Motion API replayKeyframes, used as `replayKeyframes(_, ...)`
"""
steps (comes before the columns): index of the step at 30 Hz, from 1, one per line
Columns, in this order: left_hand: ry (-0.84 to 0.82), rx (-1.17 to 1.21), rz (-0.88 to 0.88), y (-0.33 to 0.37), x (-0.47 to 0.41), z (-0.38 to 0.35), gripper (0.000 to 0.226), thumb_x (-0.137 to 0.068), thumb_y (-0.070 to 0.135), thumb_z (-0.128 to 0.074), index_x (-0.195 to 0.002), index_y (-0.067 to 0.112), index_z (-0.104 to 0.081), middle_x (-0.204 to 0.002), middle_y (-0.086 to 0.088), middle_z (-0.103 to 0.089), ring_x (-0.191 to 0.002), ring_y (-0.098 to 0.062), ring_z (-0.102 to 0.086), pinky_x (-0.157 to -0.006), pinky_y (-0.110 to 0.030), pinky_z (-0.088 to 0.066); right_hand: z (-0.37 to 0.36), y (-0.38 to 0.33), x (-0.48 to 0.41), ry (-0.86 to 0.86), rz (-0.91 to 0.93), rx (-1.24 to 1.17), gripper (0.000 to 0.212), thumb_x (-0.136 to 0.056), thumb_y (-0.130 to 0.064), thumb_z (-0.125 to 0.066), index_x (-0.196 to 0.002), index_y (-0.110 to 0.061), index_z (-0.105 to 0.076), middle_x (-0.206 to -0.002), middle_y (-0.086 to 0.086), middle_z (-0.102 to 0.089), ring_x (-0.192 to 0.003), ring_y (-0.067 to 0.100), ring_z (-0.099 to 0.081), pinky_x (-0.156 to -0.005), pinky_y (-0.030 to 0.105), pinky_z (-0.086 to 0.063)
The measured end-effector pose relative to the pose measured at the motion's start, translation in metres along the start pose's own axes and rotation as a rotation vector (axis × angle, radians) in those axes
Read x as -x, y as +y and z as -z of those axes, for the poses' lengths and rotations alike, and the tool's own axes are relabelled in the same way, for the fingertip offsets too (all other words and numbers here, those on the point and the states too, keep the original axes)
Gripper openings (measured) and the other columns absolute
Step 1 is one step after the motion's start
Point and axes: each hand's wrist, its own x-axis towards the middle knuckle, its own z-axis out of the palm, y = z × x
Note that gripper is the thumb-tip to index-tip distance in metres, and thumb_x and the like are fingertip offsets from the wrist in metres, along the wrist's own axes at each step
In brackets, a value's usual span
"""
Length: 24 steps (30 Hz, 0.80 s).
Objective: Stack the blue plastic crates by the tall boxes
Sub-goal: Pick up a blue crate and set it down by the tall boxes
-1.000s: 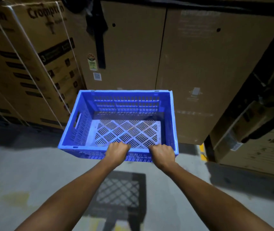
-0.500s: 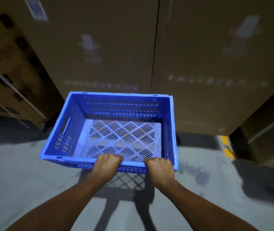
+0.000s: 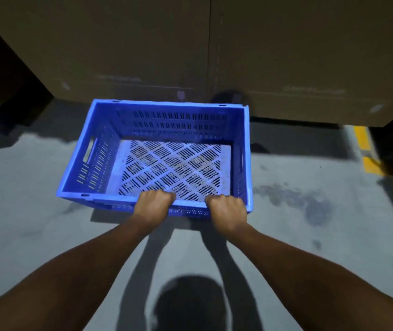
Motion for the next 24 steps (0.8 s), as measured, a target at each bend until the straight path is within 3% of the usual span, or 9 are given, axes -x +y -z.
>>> replayKeyframes(5,-0.047,0.004,-0.042,0.0,-0.026,-0.038,0.022,-0.085,0.018,-0.053,-0.107,0.022,-0.059,-0.102,-0.007,-0.069,-0.099,-0.031,-0.065,-0.075,-0.036,-0.049,-0.04,0.007,-0.019,-0.006,-0.014,-0.017,0.024,-0.091,-0.007,-0.045,-0.106,-0.018,-0.06,-0.103,0.008,-0.069,-0.098,0.033,-0.066,-0.076,0.036,-0.048)
replayKeyframes(24,-0.123,0.063,-0.127,0.031,-0.018,-0.023,0.023,-0.086,0.014,-0.052,-0.105,0.024,-0.06,-0.095,-0.003,-0.067,-0.09,-0.027,-0.063,-0.07,-0.033,-0.039,-0.04,0.028,0.005,-0.146,-0.11,-0.012,0.022,-0.089,-0.006,-0.045,-0.103,-0.019,-0.056,-0.101,0.007,-0.069,-0.095,0.034,-0.065,-0.076,0.037,-0.046)
